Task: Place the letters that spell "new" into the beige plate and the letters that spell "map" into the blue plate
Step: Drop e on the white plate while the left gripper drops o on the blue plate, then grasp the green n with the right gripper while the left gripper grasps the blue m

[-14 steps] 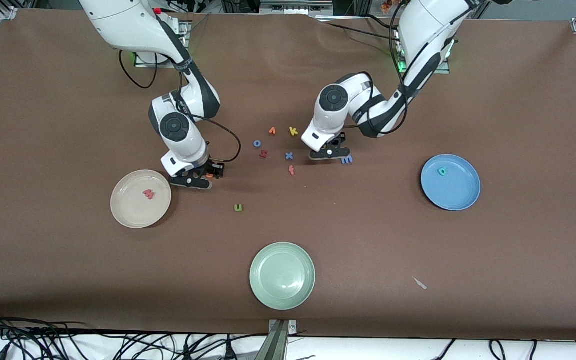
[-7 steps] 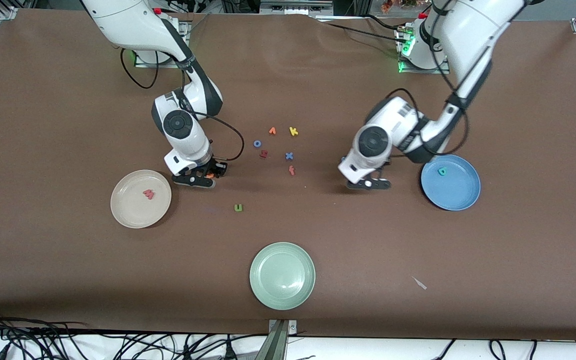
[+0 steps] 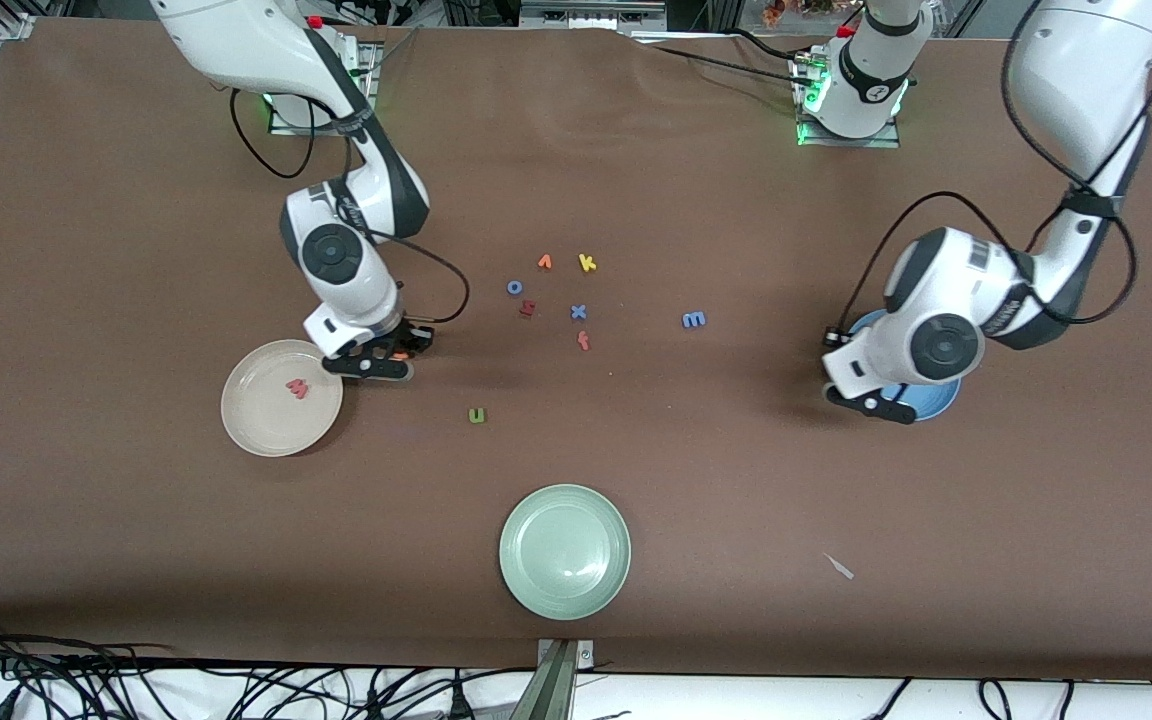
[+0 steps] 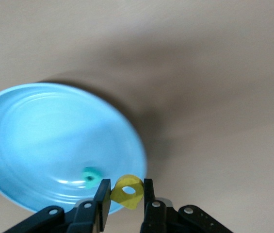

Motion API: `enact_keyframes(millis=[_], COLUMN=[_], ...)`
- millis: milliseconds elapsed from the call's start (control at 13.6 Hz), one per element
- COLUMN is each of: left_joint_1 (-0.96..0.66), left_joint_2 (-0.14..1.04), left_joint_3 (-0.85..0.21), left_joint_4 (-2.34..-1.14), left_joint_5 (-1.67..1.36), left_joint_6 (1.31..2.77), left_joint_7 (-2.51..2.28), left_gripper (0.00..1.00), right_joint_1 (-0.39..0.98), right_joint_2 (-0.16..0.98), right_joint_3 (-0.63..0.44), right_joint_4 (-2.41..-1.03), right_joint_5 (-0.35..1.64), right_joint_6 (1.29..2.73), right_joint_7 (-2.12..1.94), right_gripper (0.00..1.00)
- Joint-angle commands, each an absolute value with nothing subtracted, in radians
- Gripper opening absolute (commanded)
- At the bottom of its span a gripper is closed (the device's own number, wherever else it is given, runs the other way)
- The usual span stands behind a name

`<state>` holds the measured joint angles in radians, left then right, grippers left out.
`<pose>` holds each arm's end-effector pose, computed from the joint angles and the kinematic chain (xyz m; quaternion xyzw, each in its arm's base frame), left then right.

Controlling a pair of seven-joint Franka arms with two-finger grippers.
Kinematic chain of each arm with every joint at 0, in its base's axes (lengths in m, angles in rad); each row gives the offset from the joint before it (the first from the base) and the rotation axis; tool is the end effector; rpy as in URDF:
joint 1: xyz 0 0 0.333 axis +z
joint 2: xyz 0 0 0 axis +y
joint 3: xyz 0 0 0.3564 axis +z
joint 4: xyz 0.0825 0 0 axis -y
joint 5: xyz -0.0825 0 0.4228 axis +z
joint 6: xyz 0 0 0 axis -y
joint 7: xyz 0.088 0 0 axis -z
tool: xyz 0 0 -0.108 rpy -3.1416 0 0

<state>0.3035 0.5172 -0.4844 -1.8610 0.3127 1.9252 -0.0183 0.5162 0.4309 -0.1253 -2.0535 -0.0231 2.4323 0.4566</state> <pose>0.6344 -0.0773 0.2498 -0.9697 0.1566 0.1846 0.0326 0.5819 0.2415 0.2276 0.9990 -0.0188 -0.0086 0.0407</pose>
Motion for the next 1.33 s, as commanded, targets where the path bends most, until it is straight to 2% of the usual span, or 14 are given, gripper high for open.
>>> enact_keyframes(millis=[0,147,221,295,442,590,664,885,1106,1254], left_joint_1=[0.353,0.371,0.379,0.377,0.370,0.370,0.359,0.318,0.233,0.187], left_joint_2=[0.520,0.538,0.538,0.535,0.519,0.508,0.509,0.518,0.525,0.523], left_joint_3=[-0.489,-0.489,-0.489,-0.492,-0.502,-0.538,-0.561,-0.615,-0.617,-0.618], left_joint_4=[-1.888,-1.899,-1.905,-1.895,-1.867,-1.859,-1.858,-1.858,-1.861,-1.913], left_joint_5=[0.319,0.365,0.370,0.370,0.347,0.257,0.250,0.250,0.249,0.247], left_joint_6=[1.922,1.942,1.947,1.939,1.931,1.933,1.945,2.002,2.065,2.175], left_joint_7=[0.086,0.087,0.092,0.103,0.080,0.025,0.006,-0.054,-0.148,-0.259], left_gripper=[0.21,0.31,0.71,1.00,1.00,1.00,1.00,1.00,1.00,1.00], right_joint_1=[0.520,0.519,0.517,0.515,0.483,0.453,0.453,0.454,0.456,0.462], right_joint_2=[0.387,0.384,0.388,0.393,0.402,0.403,0.403,0.393,0.387,0.391], right_joint_3=[-0.211,-0.291,-0.328,-0.354,-0.370,-0.370,-0.370,-0.364,-0.345,-0.307], right_joint_4=[-1.991,-2.000,-2.011,-2.031,-2.086,-2.102,-2.102,-2.094,-2.080,-2.030], right_joint_5=[-0.025,-0.025,-0.023,-0.018,-0.017,-0.011,-0.009,-0.003,0.052,0.147], right_joint_6=[2.271,2.273,2.293,2.327,2.437,2.470,2.470,2.464,2.442,2.399], right_joint_7=[0.277,0.120,0.059,0.004,-0.066,-0.106,-0.106,-0.098,-0.094,-0.057], right_gripper=[0.27,0.27,0.27,0.27,0.28,0.30,0.35,0.64,0.70,0.70])
